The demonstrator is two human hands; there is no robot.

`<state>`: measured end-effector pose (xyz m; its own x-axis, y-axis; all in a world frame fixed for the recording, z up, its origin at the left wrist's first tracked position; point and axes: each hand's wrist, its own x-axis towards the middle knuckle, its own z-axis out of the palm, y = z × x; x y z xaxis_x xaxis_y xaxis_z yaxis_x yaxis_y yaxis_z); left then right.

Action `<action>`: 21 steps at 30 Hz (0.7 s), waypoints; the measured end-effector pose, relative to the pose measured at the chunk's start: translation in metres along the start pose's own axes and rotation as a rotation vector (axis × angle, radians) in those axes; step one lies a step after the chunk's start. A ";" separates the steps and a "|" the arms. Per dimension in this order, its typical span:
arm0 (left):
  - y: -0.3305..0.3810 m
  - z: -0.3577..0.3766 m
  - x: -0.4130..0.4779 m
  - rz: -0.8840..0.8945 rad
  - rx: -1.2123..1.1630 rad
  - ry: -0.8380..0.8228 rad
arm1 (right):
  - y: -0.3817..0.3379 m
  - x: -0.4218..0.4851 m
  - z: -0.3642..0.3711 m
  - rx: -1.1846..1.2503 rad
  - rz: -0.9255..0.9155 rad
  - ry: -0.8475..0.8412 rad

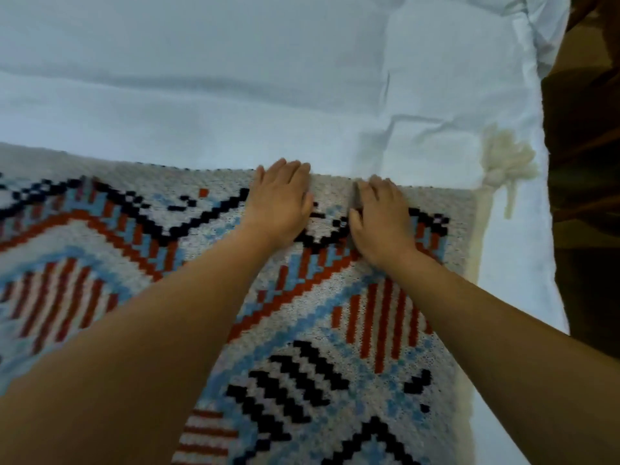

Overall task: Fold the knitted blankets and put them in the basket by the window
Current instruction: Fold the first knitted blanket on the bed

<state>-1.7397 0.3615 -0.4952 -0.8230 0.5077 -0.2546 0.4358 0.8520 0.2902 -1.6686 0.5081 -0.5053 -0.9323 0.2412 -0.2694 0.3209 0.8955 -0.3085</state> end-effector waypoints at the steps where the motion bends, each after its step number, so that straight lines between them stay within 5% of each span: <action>1: -0.020 -0.007 -0.005 -0.043 0.024 0.008 | -0.017 0.003 0.003 -0.007 -0.062 -0.038; 8: -0.132 -0.047 -0.034 -0.226 0.249 -0.105 | -0.114 0.042 0.004 -0.200 -0.136 -0.068; 14: -0.153 -0.050 -0.016 -0.236 0.433 -0.025 | -0.164 0.071 0.009 -0.316 -0.106 -0.175; 19: -0.150 -0.042 -0.009 -0.320 -0.043 0.329 | -0.150 0.071 0.018 -0.041 0.014 0.091; 21: -0.142 -0.023 -0.013 -0.285 -0.165 0.270 | -0.142 0.055 0.035 0.089 -0.010 0.118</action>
<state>-1.7987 0.2311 -0.5119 -0.9775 0.1848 -0.1018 0.1313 0.9104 0.3923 -1.7598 0.3810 -0.5084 -0.9469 0.2794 -0.1588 0.3202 0.8625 -0.3918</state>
